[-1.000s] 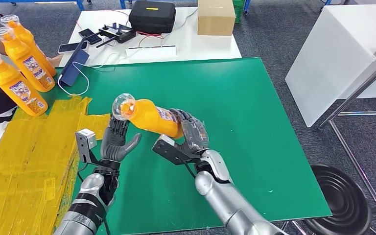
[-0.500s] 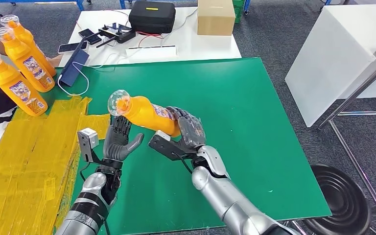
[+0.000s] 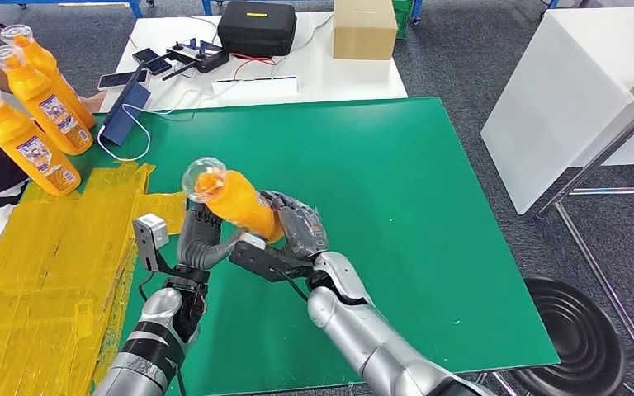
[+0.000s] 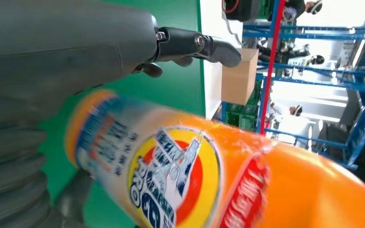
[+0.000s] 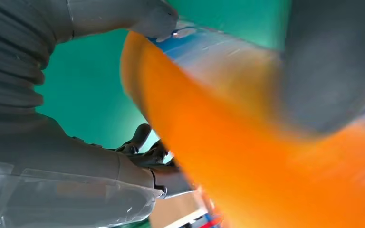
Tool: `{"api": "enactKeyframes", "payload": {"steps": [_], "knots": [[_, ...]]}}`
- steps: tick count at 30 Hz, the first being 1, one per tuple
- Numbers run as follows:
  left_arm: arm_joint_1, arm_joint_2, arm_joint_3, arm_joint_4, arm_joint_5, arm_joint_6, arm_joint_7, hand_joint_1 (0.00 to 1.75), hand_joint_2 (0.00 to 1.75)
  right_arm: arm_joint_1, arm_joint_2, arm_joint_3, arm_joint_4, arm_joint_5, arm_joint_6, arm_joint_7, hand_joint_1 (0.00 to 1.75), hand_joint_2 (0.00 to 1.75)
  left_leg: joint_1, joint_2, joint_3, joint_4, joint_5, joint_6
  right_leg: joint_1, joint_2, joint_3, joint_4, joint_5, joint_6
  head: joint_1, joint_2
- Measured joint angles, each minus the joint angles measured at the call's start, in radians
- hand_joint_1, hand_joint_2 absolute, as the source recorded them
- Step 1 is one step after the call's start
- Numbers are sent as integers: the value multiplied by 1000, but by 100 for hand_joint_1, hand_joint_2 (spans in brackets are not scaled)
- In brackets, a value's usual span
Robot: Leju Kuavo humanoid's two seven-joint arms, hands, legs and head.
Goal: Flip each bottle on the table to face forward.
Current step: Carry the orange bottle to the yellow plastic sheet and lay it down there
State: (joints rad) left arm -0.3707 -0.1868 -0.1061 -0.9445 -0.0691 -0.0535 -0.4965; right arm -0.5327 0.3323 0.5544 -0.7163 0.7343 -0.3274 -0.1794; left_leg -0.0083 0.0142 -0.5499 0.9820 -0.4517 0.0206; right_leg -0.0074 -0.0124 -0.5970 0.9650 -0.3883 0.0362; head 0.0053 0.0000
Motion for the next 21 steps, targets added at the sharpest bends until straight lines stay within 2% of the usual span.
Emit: {"api": "enactKeyframes", "payload": {"steps": [21], "knots": [[-2, -1, 0, 0, -15, 47, -1, 0, 175, 2, 16, 84, 11, 2, 14, 5, 175, 175, 0, 0, 0, 0, 0, 0, 0, 0, 0, 0, 0, 0, 0, 0]]}}
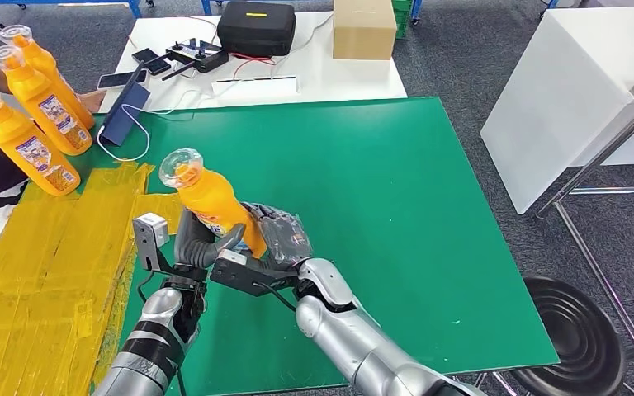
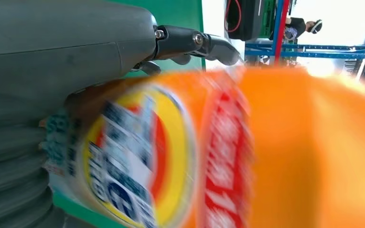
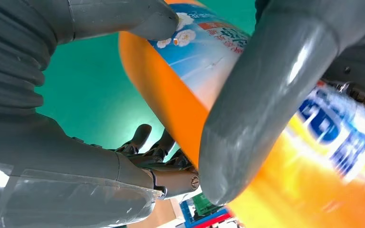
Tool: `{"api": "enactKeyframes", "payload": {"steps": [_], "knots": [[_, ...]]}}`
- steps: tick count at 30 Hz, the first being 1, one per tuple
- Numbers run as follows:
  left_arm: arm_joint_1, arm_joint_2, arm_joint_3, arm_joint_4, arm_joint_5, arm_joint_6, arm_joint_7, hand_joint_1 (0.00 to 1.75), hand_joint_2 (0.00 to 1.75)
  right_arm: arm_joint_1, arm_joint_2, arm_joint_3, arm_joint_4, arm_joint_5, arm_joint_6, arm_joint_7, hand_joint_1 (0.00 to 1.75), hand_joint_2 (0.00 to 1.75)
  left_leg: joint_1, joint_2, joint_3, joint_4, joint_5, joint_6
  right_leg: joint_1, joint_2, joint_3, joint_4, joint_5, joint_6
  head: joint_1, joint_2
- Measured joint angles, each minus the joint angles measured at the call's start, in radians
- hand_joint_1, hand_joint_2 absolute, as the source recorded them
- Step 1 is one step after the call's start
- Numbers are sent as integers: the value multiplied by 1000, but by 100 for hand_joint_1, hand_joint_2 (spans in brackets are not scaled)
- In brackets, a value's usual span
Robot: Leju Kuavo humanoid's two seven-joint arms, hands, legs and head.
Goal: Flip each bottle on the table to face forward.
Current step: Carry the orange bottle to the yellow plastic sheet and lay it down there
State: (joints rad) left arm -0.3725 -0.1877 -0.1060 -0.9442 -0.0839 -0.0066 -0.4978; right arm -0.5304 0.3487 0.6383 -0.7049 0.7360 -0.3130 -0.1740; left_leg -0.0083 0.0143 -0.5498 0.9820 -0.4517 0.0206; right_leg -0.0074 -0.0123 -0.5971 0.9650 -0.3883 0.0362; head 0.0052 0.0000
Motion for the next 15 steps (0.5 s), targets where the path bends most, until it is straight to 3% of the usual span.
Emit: {"api": "enactKeyframes", "payload": {"steps": [15], "knots": [[0, 0, 0, 6, -1, 2, 0, 0, 175, 6, 1, 19, 12, -12, 0, -8, 175, 175, 0, 0, 0, 0, 0, 0, 0, 0, 0, 0, 0, 0, 0, 0]]}}
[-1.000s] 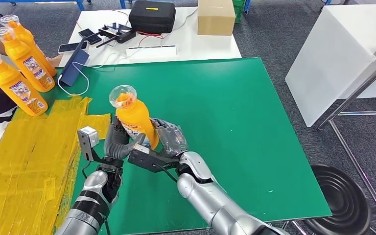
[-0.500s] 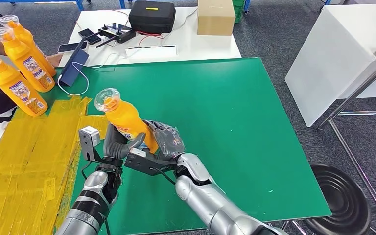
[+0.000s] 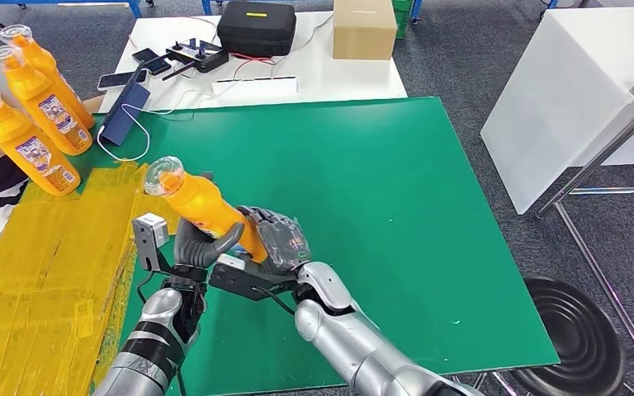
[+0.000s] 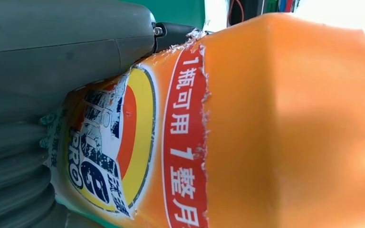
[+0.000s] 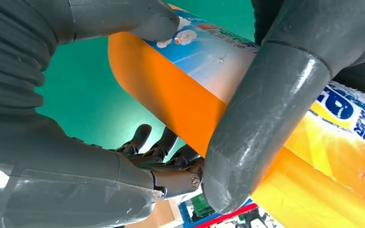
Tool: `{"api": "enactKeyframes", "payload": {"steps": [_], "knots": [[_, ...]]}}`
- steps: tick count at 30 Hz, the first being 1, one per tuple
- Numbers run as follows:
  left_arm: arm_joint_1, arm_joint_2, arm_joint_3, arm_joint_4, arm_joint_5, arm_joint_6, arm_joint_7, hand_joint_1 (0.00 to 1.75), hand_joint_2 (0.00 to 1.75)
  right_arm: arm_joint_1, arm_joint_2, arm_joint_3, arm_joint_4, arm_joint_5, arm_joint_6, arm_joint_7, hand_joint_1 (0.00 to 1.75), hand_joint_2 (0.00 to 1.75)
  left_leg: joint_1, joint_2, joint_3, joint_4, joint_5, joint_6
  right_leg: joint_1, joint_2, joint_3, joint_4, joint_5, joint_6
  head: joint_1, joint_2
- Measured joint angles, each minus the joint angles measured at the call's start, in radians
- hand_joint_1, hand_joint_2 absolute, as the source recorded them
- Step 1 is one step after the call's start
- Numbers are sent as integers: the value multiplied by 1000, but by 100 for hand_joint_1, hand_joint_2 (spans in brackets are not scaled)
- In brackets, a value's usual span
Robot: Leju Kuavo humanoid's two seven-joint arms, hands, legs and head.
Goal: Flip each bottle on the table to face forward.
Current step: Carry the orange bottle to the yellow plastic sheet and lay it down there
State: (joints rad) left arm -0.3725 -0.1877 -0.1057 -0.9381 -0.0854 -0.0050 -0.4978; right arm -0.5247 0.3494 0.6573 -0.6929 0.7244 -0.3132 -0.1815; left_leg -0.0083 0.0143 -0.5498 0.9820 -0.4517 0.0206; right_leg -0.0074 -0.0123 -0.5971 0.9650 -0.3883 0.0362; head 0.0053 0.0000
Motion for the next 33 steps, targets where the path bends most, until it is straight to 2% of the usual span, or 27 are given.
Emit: {"api": "enactKeyframes", "payload": {"steps": [4, 29, 30, 31, 33], "knots": [[0, 0, 0, 0, 0, 0, 0, 173, 175, 1, 0, 0, 1, 0, 0, 0, 175, 175, 0, 0, 0, 0, 0, 0, 0, 0, 0, 0, 0, 0, 0, 0], [2, -3, 0, -4, 4, 15, -13, 175, 175, 1, 0, 10, 6, -22, -13, -7, 175, 175, 0, 0, 0, 0, 0, 0, 0, 0, 0, 0, 0, 0, 0, 0], [3, -3, 0, -6, 4, 17, -14, 175, 175, 1, 0, 10, 6, -23, -16, -8, 170, 175, 0, 0, 0, 0, 0, 0, 0, 0, 0, 0, 0, 0, 0, 0], [3, -3, 0, -8, 3, 23, -17, 175, 175, 2, 0, 10, 6, -24, -19, -10, 137, 175, 0, 0, 0, 0, 0, 0, 0, 0, 0, 0, 0, 0, 0, 0], [6, -4, 0, -18, -1, 43, -23, 175, 175, 3, 0, 10, 4, -30, -30, -17, 50, 175, 0, 0, 0, 0, 0, 0, 0, 0, 0, 0, 0, 0, 0, 0]]}}
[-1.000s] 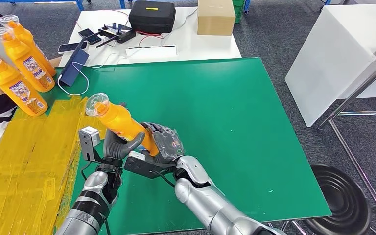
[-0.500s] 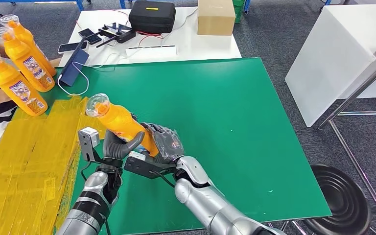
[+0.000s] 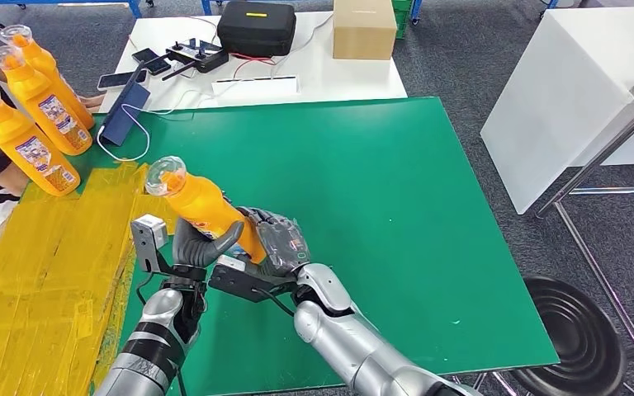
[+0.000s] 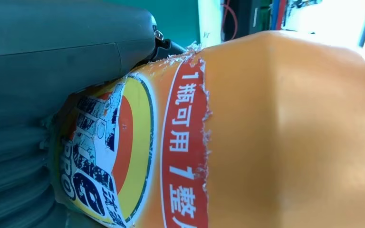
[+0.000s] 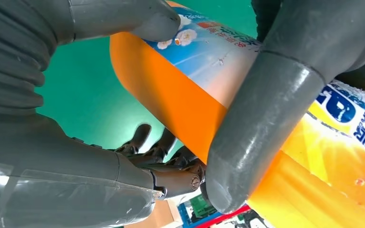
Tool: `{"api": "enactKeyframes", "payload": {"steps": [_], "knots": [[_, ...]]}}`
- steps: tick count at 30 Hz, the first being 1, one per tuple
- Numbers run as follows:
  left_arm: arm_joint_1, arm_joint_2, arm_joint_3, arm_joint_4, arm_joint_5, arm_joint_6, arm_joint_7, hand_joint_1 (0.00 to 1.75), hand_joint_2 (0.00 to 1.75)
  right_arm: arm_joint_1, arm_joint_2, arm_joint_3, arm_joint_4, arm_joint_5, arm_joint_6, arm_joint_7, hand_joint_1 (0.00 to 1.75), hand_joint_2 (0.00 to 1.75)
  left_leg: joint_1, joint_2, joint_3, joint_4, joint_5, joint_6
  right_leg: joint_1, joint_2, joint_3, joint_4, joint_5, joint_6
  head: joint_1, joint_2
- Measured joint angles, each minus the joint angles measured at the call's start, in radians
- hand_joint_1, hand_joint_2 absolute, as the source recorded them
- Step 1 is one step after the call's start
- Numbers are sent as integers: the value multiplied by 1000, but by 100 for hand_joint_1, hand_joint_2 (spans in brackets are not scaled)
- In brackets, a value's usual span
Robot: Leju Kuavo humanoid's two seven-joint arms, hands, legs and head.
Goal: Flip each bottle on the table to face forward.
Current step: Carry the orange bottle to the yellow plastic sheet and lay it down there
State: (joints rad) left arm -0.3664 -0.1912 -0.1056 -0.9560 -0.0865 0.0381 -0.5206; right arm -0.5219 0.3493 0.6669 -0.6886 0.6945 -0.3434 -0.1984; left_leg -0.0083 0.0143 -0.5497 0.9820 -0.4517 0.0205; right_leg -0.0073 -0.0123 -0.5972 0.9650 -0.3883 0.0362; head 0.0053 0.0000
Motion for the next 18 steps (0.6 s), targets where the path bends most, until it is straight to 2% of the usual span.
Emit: {"api": "enactKeyframes", "payload": {"steps": [1, 2, 5, 7, 9, 11, 14, 16, 18], "knots": [[1, -1, 0, -8, -5, 14, -3, 175, 175, 3, 0, 0, -4, -6, -5, -7, 11, 175, 0, 0, 0, 0, 0, 0, 0, 0, 0, 0, 0, 0, 0, 0], [2, -1, 0, -17, -14, 30, -5, 175, 175, 8, -1, -1, -10, -16, -8, -17, 0, 175, 0, 0, 0, 0, 0, 0, 0, 0, 0, 0, 0, 0, 0, 0], [2, 0, -1, -52, -96, 128, -5, 175, 175, 43, -6, -4, -64, -82, 6, -69, 0, 175, 0, 0, 0, 0, 0, 0, 0, 0, 0, 0, 0, 0, 0, 0], [2, 8, -5, -79, -227, 264, 9, 175, 175, 80, -18, -13, -140, -141, 33, -105, 0, 175, 0, 0, 0, 0, 0, 0, 0, 0, 0, 0, 0, 0, 0, 0], [-1, 24, -8, -105, -389, 409, 44, 175, 175, 120, -34, -24, -231, -184, 59, -124, 0, 87, 0, 0, 0, 0, 0, 0, 0, 0, 0, 0, 0, 0, 0, 0], [-10, 46, -10, -120, -602, 532, 131, 175, 175, 157, -50, -36, -316, -226, 83, -144, 0, 0, 0, 0, 0, 0, 0, 0, 0, 0, 0, 0, 0, 0, 0, 0], [-39, 99, -5, -112, -1108, 640, 374, 175, 175, 210, -74, -62, -444, -311, 116, -193, 0, 0, 0, 0, 0, 0, 0, 0, 0, 0, 0, 0, 0, 0, 0, 0], [-75, 149, 8, -75, -1401, 654, 499, 175, 175, 240, -92, -78, -522, -348, 128, -214, 0, 87, 0, 0, 0, 0, 0, 0, 0, 0, 0, 0, 0, 0, 0, 0], [-116, 200, 21, -16, -1519, 655, 558, 175, 175, 261, -108, -91, -583, -367, 134, -223, 0, 175, 1, 0, 0, 0, 1, -1, 0, 1, 0, 0, 0, 0, 0, 0]]}}
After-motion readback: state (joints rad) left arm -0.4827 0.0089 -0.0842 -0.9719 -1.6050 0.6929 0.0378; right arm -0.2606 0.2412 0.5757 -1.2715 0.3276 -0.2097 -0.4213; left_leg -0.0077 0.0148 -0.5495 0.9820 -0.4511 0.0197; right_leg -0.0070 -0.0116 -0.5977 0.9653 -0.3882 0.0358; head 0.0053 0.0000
